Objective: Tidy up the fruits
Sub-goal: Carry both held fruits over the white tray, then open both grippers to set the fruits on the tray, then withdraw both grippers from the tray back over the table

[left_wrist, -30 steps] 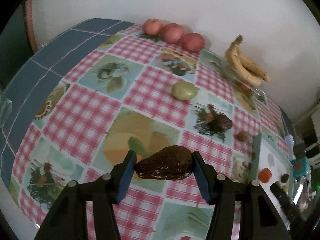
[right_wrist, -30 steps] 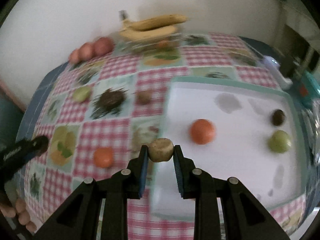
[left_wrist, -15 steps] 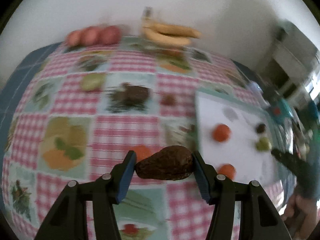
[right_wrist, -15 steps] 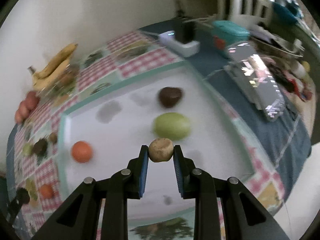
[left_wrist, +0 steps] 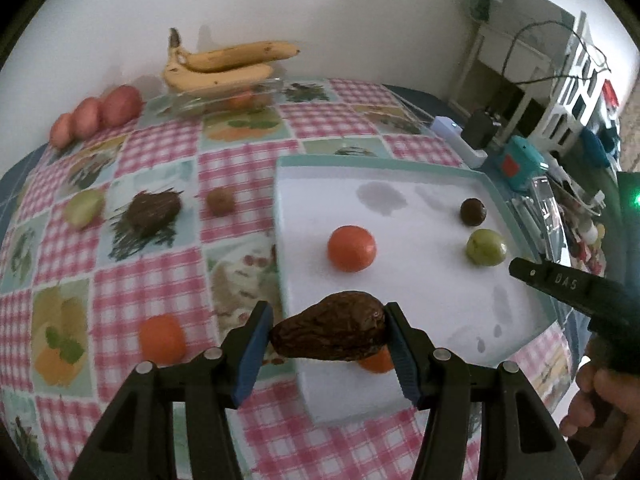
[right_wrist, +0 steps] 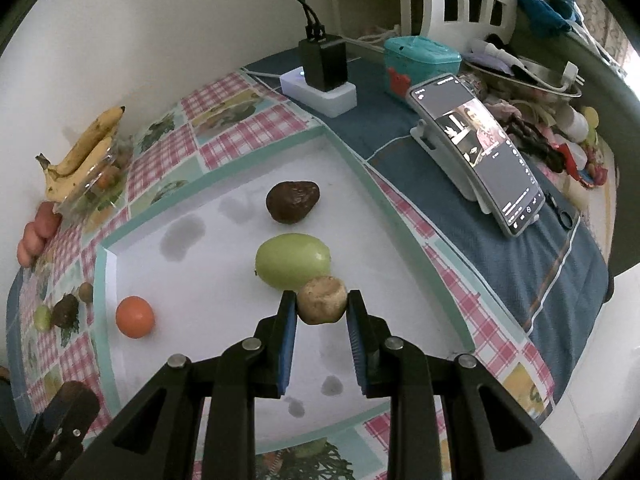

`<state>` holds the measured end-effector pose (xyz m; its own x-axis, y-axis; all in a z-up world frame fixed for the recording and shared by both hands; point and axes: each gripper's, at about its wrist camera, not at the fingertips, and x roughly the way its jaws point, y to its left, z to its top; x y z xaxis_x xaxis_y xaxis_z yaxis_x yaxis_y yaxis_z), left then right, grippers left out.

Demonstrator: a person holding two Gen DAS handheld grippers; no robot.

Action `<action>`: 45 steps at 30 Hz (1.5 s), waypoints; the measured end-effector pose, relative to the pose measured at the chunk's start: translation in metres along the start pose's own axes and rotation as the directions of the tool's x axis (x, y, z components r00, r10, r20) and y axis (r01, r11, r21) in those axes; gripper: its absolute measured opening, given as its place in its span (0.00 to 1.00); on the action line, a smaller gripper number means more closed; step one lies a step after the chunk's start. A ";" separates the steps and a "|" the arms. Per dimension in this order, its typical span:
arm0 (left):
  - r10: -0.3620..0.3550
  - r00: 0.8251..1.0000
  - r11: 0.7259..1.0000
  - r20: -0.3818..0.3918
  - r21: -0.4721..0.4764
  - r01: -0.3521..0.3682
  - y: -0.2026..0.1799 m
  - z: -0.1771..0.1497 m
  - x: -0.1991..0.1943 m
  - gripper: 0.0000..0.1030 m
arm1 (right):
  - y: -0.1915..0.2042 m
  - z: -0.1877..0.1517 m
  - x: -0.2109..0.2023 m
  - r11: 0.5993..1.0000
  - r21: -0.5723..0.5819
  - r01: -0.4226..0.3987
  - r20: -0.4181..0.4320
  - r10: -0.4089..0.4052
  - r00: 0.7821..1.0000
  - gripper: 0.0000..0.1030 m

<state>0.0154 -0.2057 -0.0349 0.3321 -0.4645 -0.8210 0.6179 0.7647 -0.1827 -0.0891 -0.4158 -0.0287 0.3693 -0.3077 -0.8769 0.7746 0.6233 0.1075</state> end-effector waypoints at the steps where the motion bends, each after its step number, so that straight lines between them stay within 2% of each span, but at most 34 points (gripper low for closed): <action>1: 0.004 1.000 1.000 -0.010 0.007 -0.004 -0.003 0.001 0.005 0.58 | 0.000 0.000 0.002 1.000 0.000 0.000 -0.006 0.000 1.000 0.25; 4: -0.003 0.999 1.000 -0.033 0.005 0.003 -0.008 0.002 0.016 0.58 | -0.001 -0.002 0.009 1.000 0.001 0.004 -0.024 -0.004 1.000 0.25; 13: 0.043 0.997 0.999 -0.070 0.022 -0.041 -0.016 0.006 0.046 0.58 | -0.002 -0.007 0.038 0.999 -0.010 0.031 -0.093 -0.031 0.995 0.25; 18: 0.063 0.995 0.997 -0.077 0.056 -0.059 -0.023 0.007 0.055 0.58 | 0.005 -0.009 0.042 0.997 -0.051 0.062 -0.081 -0.066 0.995 0.25; 21: 0.064 0.991 0.997 -0.116 0.047 -0.059 -0.023 0.004 0.066 0.58 | 0.008 -0.009 0.044 0.994 -0.074 0.077 -0.074 -0.082 0.994 0.26; 24: 0.090 0.992 0.993 -0.094 0.088 -0.082 -0.029 0.003 0.067 0.58 | 0.007 -0.007 0.044 0.994 -0.074 0.077 -0.069 -0.082 0.994 0.26; 29: 0.070 0.992 0.996 -0.101 0.070 -0.063 -0.025 0.003 0.067 0.58 | 0.008 -0.008 0.045 0.993 -0.081 0.087 -0.056 -0.092 0.994 0.26; 31: 0.056 0.993 0.997 -0.108 0.052 -0.050 -0.024 0.005 0.067 0.59 | 0.008 -0.009 0.044 0.993 -0.084 0.078 -0.051 -0.083 0.995 0.30; 32: 0.047 0.992 0.998 -0.114 0.045 -0.042 -0.024 0.005 0.066 0.59 | 0.009 -0.009 0.044 0.994 -0.085 0.067 -0.051 -0.072 0.996 0.36; 34: 0.035 0.992 0.999 -0.121 0.038 -0.030 -0.023 0.006 0.063 0.63 | 0.011 -0.009 0.044 0.995 -0.091 0.044 -0.053 -0.049 0.997 0.43; 42: 0.047 0.995 0.998 -0.086 0.044 -0.043 -0.021 0.014 0.034 0.71 | 0.002 -0.002 0.034 0.998 -0.048 0.030 -0.019 -0.031 0.999 0.45; 45: 0.058 0.997 0.998 -0.056 0.029 -0.057 -0.015 0.017 0.020 0.84 | -0.002 0.000 0.026 0.999 -0.027 0.020 0.011 -0.020 1.000 0.52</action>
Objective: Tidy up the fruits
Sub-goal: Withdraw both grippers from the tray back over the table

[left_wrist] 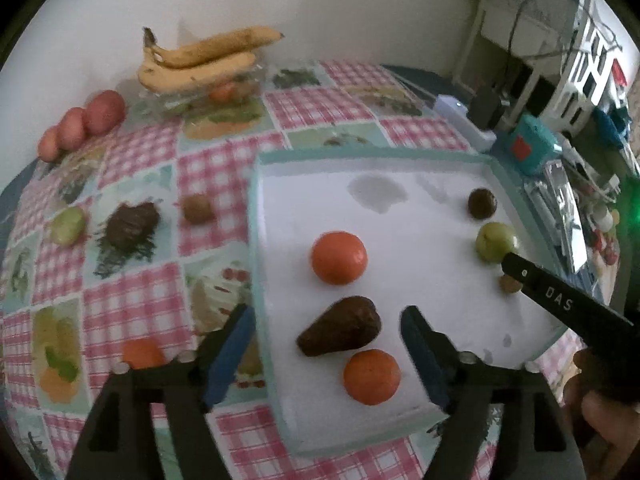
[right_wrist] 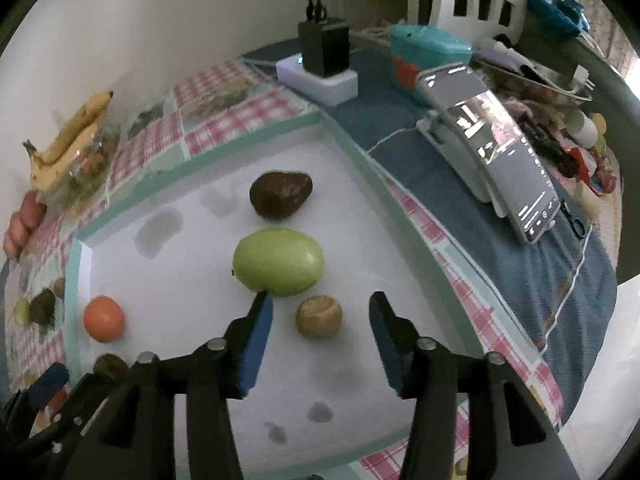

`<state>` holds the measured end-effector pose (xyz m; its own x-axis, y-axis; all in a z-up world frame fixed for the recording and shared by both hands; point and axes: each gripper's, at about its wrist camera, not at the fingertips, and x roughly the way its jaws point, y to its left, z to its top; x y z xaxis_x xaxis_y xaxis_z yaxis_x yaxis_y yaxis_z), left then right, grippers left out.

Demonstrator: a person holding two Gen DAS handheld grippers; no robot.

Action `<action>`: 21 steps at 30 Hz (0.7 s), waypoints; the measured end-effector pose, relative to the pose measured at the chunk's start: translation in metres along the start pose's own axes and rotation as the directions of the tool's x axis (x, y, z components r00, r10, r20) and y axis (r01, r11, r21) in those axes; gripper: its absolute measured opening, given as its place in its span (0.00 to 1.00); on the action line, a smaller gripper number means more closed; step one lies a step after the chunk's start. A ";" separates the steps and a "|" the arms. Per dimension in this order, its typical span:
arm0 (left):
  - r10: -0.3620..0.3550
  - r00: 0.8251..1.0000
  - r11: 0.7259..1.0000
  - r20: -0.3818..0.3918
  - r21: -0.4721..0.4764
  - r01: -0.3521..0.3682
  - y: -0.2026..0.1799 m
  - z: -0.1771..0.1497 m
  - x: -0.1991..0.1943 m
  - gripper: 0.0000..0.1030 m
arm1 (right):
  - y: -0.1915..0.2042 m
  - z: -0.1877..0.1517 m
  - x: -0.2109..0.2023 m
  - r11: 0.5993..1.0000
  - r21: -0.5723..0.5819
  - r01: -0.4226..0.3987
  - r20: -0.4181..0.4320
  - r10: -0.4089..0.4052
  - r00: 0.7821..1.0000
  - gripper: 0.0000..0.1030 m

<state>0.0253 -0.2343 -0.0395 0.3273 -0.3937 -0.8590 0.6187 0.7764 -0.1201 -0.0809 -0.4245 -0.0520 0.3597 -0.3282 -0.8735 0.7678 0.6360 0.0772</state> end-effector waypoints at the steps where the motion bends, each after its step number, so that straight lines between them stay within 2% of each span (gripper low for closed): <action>1: 0.015 1.000 1.000 0.010 -0.016 -0.015 0.005 0.001 -0.004 0.90 | -0.001 0.000 -0.002 1.000 0.007 -0.006 0.008 0.006 1.000 0.52; 4: 0.061 0.998 0.995 0.029 -0.077 -0.059 0.026 0.003 -0.013 0.99 | -0.001 0.001 -0.005 1.000 0.015 -0.015 0.017 0.015 1.000 0.56; 9: 0.197 0.980 0.955 0.041 -0.236 -0.182 0.083 -0.005 -0.024 1.00 | 0.010 -0.002 -0.006 0.999 -0.017 -0.031 0.013 0.031 0.999 0.68; 12: 0.299 0.954 0.896 -0.006 -0.342 -0.282 0.127 -0.018 -0.029 1.00 | 0.021 -0.004 -0.011 0.997 -0.058 -0.045 0.022 0.046 0.999 0.75; 14: 0.331 0.943 0.859 -0.037 -0.402 -0.317 0.150 -0.028 -0.034 1.00 | 0.032 -0.007 -0.013 0.994 -0.086 -0.064 0.022 0.066 0.998 0.86; 18: 0.342 0.937 0.787 -0.071 -0.523 -0.327 0.192 -0.051 -0.049 1.00 | 0.052 -0.012 -0.016 0.986 -0.137 -0.090 0.015 0.093 0.996 0.91; 21: 0.350 0.934 0.761 -0.064 -0.562 -0.324 0.209 -0.063 -0.060 1.00 | 0.064 -0.016 -0.022 0.981 -0.162 -0.108 0.021 0.112 0.993 0.92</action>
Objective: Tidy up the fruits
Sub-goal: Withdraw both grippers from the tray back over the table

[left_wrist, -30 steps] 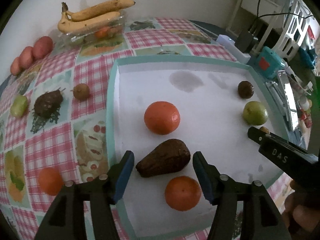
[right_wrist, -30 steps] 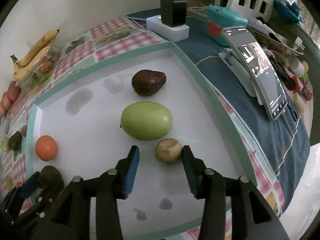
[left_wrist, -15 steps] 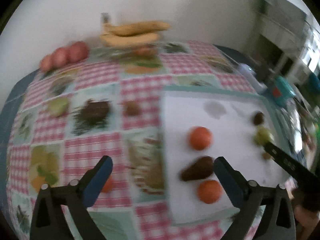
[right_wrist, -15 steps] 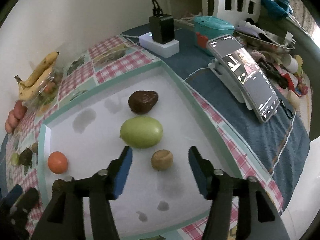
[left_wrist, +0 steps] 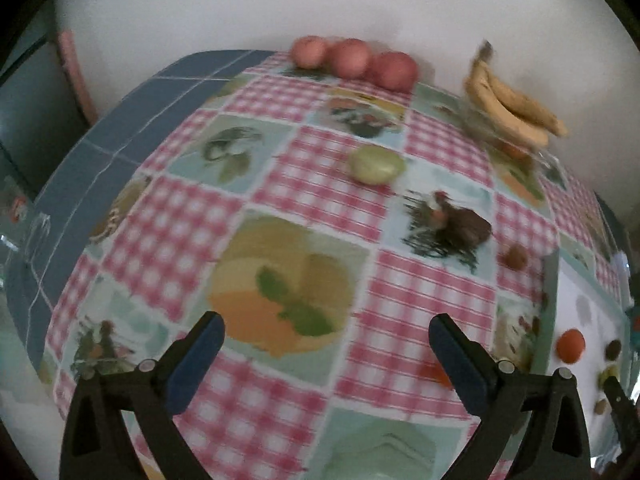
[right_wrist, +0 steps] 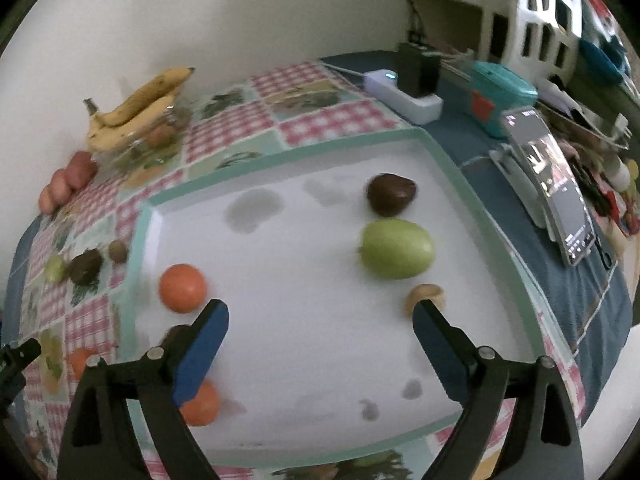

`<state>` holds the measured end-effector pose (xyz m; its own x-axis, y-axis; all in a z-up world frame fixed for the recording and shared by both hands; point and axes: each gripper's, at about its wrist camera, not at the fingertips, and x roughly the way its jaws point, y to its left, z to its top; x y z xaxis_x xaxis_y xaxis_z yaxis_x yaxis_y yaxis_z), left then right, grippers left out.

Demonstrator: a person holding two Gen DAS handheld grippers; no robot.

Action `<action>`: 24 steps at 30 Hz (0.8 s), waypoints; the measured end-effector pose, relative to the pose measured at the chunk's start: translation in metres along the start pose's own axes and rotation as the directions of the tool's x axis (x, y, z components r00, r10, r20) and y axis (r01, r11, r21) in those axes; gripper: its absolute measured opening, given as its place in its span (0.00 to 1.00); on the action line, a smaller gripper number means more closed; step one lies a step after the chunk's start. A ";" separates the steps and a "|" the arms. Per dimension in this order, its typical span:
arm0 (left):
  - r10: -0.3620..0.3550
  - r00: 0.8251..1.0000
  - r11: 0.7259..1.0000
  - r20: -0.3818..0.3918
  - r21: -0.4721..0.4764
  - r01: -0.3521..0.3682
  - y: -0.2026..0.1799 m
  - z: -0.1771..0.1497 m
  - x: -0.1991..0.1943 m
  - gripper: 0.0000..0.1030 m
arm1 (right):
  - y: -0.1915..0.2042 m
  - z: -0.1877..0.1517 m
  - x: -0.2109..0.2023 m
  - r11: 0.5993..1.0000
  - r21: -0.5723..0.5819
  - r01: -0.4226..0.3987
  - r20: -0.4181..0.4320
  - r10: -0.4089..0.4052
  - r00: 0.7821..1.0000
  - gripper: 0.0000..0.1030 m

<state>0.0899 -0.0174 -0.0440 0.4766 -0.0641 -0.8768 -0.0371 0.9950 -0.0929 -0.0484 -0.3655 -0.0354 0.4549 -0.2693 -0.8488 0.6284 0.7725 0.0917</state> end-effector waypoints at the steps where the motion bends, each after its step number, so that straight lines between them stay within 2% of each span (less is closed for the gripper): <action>1: 0.004 1.000 1.000 0.006 -0.006 -0.004 0.004 0.000 -0.002 1.00 | 0.006 0.000 -0.003 1.000 -0.011 -0.012 0.008 0.012 1.000 0.93; 6: 0.013 1.000 1.000 0.025 -0.018 -0.013 0.021 0.002 -0.006 1.00 | 0.042 0.001 -0.020 0.994 -0.090 -0.056 0.068 0.062 0.996 0.93; 9: 0.010 0.999 1.000 0.051 -0.027 -0.008 0.031 0.006 -0.010 1.00 | 0.068 -0.001 -0.027 0.982 -0.154 -0.111 0.098 0.127 0.987 0.93; 12: 0.009 0.996 0.999 0.087 -0.048 -0.005 0.039 0.010 -0.013 1.00 | 0.100 -0.005 -0.028 0.970 -0.218 -0.109 0.077 0.129 0.989 0.93; 18: 0.038 0.993 0.996 0.107 -0.083 -0.029 0.059 0.020 -0.015 1.00 | 0.158 -0.017 -0.021 0.938 -0.278 -0.207 0.025 0.223 0.975 0.93; 24: 0.064 0.989 0.987 0.134 -0.155 -0.043 0.083 0.033 -0.016 1.00 | 0.186 -0.016 -0.019 0.910 -0.304 -0.281 0.015 0.300 0.954 0.93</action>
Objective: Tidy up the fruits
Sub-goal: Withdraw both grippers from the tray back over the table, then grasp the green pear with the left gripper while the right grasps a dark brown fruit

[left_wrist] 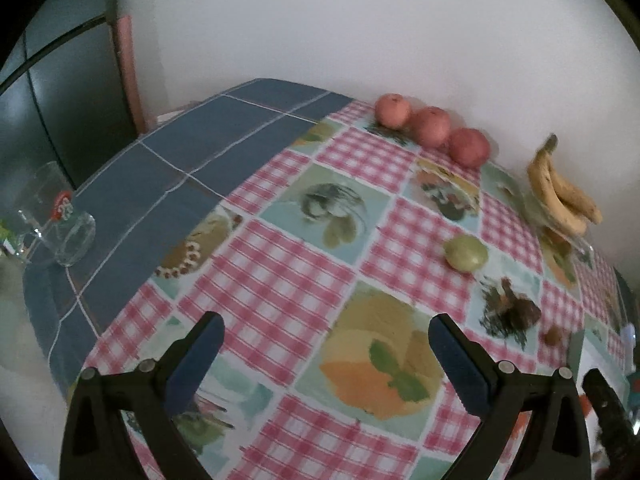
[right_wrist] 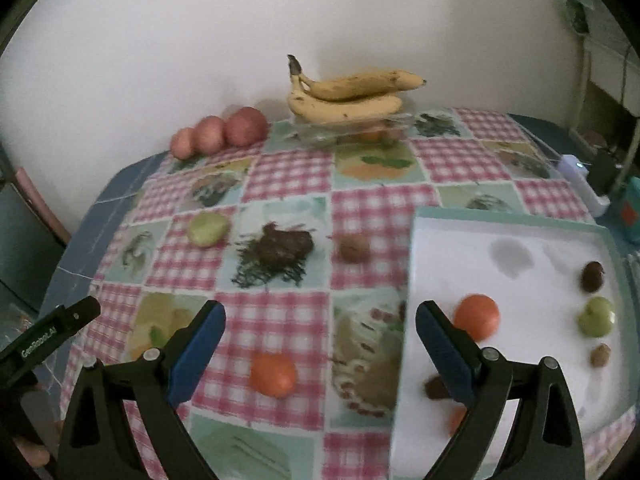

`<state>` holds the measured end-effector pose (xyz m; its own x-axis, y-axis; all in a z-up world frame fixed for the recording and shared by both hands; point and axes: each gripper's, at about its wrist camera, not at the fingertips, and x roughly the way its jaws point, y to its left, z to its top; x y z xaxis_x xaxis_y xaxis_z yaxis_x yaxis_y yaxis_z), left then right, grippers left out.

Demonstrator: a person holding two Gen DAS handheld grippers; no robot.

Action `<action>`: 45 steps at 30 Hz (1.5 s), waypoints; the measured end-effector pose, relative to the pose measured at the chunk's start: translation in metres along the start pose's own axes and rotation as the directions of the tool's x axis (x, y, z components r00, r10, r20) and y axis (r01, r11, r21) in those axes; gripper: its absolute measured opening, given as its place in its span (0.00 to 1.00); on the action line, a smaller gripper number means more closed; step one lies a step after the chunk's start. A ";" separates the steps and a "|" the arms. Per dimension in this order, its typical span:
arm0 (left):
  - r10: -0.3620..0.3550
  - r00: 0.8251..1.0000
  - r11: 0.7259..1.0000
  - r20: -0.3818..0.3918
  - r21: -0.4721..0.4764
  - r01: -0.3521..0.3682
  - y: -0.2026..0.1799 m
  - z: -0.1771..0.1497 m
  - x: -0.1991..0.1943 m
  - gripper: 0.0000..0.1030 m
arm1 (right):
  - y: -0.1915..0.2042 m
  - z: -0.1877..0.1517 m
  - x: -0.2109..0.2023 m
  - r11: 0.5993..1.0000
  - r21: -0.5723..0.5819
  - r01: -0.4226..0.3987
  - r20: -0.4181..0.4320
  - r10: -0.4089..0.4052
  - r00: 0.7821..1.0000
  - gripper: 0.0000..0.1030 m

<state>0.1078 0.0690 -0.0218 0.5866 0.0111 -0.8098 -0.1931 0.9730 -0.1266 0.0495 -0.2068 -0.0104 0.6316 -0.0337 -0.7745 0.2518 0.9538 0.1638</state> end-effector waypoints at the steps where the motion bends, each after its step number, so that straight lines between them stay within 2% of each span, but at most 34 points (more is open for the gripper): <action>1: -0.010 1.000 1.000 0.002 -0.012 0.010 0.003 0.002 0.001 1.00 | -0.001 0.003 0.002 1.000 0.009 -0.001 -0.001 0.001 1.000 0.93; 7: -0.071 0.997 0.997 -0.012 -0.025 0.070 -0.004 0.013 0.010 1.00 | -0.016 0.023 0.004 0.997 0.079 0.002 0.017 -0.004 1.000 0.93; 10: -0.137 0.990 0.991 -0.028 -0.016 0.136 -0.013 0.022 0.016 1.00 | -0.014 0.031 0.008 0.998 0.052 0.021 0.022 -0.022 1.000 0.93; 13: -0.133 0.991 0.991 -0.025 -0.025 0.132 -0.020 0.031 0.021 1.00 | -0.009 0.036 0.014 1.000 0.030 -0.002 0.019 0.001 1.000 0.93; 17: -0.176 0.983 0.983 -0.051 -0.055 0.173 -0.028 0.045 0.041 1.00 | 0.002 0.041 0.026 1.000 -0.020 -0.003 0.013 0.003 1.000 0.93; 25: -0.181 0.971 0.983 -0.156 0.003 0.184 -0.063 0.058 0.092 1.00 | 0.009 0.041 0.073 0.996 -0.093 0.016 -0.079 -0.023 0.997 0.93; 29: -0.202 0.961 0.975 -0.190 0.050 0.215 -0.086 0.059 0.110 1.00 | 0.013 0.038 0.093 0.988 -0.149 0.039 -0.116 -0.056 0.992 0.93; 36: -0.171 0.957 0.968 -0.235 0.143 0.208 -0.115 0.050 0.139 1.00 | 0.026 0.032 0.119 0.969 -0.243 0.052 -0.135 -0.087 0.987 0.93; 39: -0.154 0.957 0.967 -0.247 0.161 0.198 -0.121 0.046 0.149 1.00 | 0.028 0.032 0.127 0.959 -0.272 0.083 -0.133 -0.123 0.984 0.93; 45: -0.148 0.966 0.964 -0.210 0.188 0.188 -0.125 0.045 0.150 1.00 | 0.025 0.030 0.144 0.974 -0.219 0.059 -0.169 -0.098 0.981 0.93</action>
<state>0.2554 -0.0410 -0.1022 0.4300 -0.1817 -0.8844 0.0725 0.9833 -0.1668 0.1682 -0.1965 -0.0994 0.4709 -0.0757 -0.8789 0.1219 0.9923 -0.0202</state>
